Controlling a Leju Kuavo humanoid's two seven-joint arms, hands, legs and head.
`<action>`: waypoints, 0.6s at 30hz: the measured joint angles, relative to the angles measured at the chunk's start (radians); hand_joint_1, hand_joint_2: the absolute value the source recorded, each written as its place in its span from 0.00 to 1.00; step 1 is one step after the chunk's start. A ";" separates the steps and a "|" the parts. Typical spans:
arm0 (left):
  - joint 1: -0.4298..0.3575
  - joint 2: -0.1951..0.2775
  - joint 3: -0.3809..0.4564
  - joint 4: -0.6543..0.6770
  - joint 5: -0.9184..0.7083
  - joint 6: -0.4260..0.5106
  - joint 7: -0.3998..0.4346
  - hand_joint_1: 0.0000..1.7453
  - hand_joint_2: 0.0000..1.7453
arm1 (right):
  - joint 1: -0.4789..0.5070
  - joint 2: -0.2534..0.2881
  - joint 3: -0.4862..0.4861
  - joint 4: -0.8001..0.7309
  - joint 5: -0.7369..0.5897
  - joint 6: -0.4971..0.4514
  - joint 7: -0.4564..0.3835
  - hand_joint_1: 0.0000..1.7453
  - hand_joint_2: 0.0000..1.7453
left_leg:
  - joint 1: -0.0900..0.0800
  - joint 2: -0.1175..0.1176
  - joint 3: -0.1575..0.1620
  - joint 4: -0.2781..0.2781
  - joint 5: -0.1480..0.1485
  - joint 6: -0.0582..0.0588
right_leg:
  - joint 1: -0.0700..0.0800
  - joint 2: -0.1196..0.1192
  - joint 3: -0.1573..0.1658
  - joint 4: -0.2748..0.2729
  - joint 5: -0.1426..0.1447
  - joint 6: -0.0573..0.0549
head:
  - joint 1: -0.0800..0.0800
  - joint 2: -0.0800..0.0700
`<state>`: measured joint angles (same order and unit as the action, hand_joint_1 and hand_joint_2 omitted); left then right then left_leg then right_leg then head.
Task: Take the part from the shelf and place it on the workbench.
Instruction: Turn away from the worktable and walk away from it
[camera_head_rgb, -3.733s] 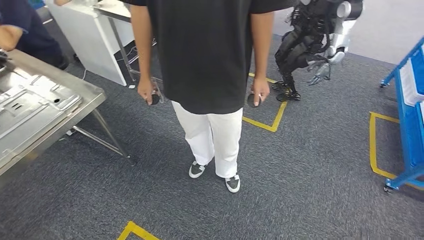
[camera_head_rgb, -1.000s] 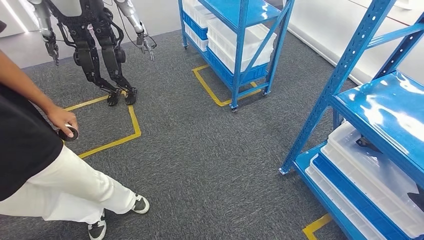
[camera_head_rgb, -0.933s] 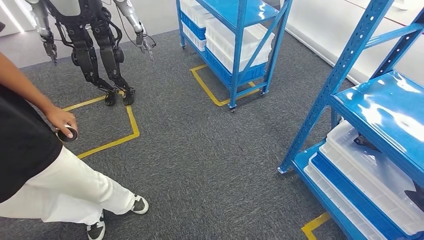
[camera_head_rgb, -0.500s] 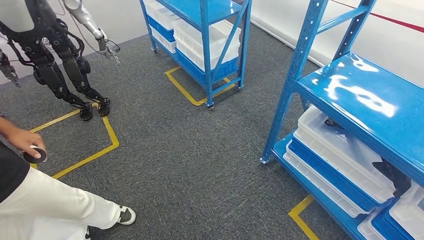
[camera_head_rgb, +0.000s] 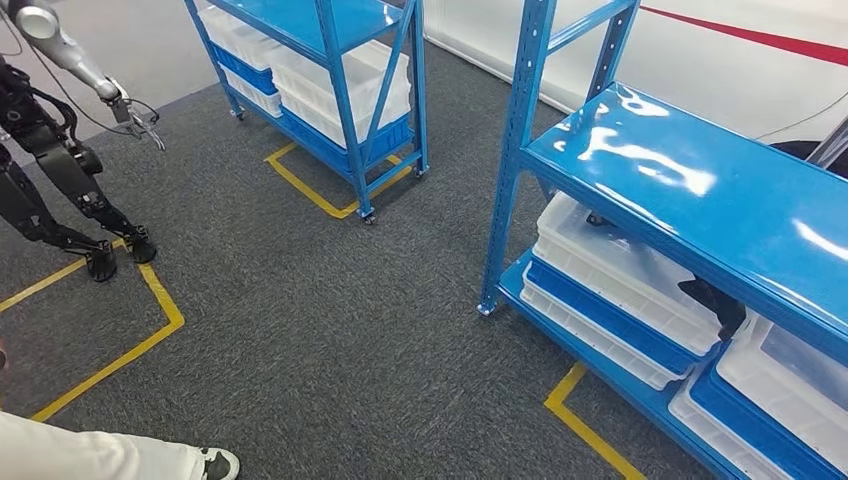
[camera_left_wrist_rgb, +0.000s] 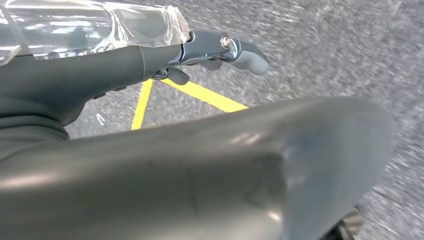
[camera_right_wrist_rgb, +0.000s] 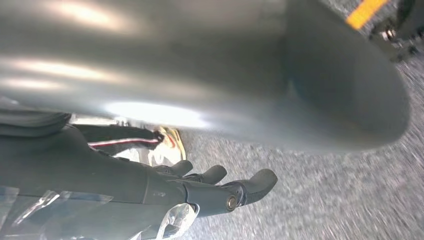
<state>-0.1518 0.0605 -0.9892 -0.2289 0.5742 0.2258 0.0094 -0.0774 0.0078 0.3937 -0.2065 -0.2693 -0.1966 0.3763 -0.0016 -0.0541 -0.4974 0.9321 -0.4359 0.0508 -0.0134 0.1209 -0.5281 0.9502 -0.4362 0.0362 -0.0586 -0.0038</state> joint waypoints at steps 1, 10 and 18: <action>0.002 0.000 0.000 0.000 0.000 0.000 0.002 0.00 0.00 | 0.001 -0.001 0.000 0.000 -0.002 0.000 0.002 0.00 0.00 | 0.002 0.009 0.004 -0.010 0.006 0.004 | 0.001 -0.016 -0.004 0.005 -0.004 0.005 | 0.000 0.000; 0.018 0.000 0.000 0.000 -0.004 -0.005 0.000 0.00 0.00 | -0.001 -0.006 0.000 0.000 -0.013 -0.001 0.008 0.00 0.00 | 0.004 0.115 0.014 -0.027 0.012 0.003 | -0.007 -0.144 -0.058 0.119 -0.042 0.032 | 0.001 0.000; -0.012 0.000 0.000 0.000 -0.018 -0.004 -0.004 0.00 0.00 | -0.006 -0.007 0.000 0.000 -0.024 -0.010 -0.008 0.00 0.00 | 0.007 0.108 -0.003 0.053 -0.055 -0.047 | -0.004 -0.135 0.002 -0.017 0.015 -0.020 | -0.007 0.000</action>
<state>-0.1640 0.0604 -0.9896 -0.2290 0.5560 0.2221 0.0057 -0.0830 0.0007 0.3937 -0.2064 -0.2932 -0.2067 0.3685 0.0054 0.0544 -0.5001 0.9850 -0.4907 0.0036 -0.0174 -0.0137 -0.5261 0.9330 -0.4209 0.0160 -0.0656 -0.0038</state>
